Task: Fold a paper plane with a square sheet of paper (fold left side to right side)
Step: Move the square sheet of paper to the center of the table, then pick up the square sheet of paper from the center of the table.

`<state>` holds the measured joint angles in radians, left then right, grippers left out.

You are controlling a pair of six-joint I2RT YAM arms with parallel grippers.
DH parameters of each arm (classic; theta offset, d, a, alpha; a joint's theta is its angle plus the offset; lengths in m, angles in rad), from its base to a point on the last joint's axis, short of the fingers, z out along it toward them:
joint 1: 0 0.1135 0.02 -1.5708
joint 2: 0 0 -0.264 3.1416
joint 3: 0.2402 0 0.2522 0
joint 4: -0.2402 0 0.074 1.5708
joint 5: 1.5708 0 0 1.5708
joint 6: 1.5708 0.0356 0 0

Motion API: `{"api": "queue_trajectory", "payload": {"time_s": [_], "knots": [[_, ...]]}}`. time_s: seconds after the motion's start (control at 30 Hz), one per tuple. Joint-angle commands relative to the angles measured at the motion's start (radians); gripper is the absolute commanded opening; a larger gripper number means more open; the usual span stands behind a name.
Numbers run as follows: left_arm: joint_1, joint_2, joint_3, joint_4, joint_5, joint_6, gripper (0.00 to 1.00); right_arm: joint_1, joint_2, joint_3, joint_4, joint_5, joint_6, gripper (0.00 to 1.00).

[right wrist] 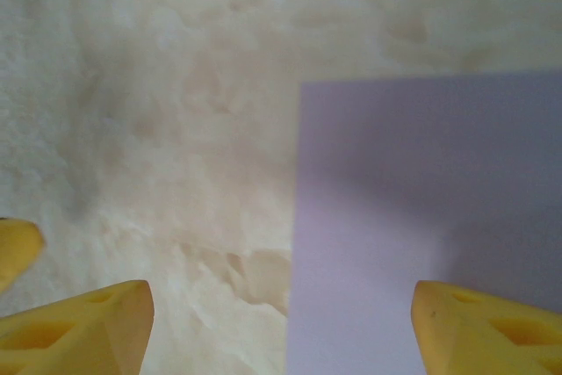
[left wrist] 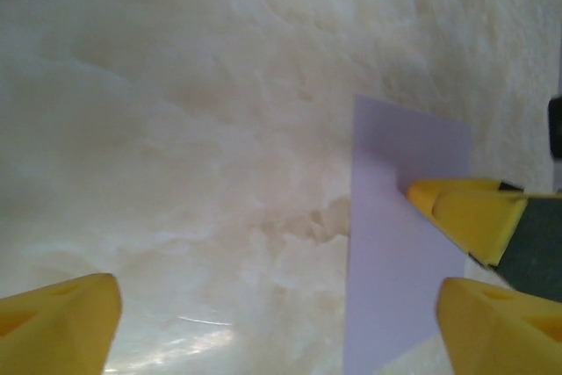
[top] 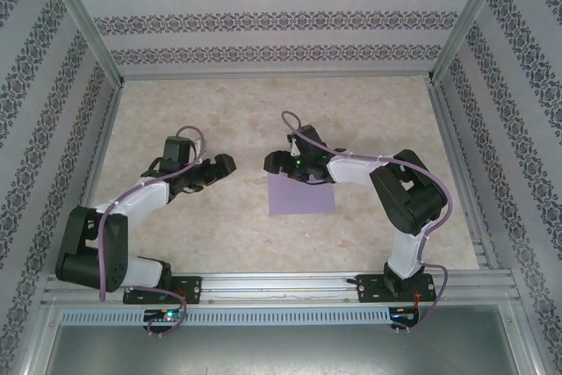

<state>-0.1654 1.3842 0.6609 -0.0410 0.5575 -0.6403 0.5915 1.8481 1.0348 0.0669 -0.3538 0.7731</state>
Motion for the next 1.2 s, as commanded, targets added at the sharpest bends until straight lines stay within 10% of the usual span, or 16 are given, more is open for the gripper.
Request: {"api": "queue_trajectory", "payload": {"time_s": [0.0, 0.5, 1.17], "knots": [[-0.057, 0.036, 0.048, -0.02, 0.064, -0.023, 0.83, -0.012, -0.076, 0.037, -0.054, 0.051, -0.066, 0.79], [-0.311, 0.324, 0.149, 0.213, 0.095, -0.203, 0.3, -0.145, -0.087, 0.069, -0.387, 0.281, -0.311, 0.91], [-0.366, 0.496, 0.187, 0.229, 0.05, -0.227, 0.17, -0.105, 0.005, 0.09, -0.447, 0.261, -0.308, 0.92]]}}
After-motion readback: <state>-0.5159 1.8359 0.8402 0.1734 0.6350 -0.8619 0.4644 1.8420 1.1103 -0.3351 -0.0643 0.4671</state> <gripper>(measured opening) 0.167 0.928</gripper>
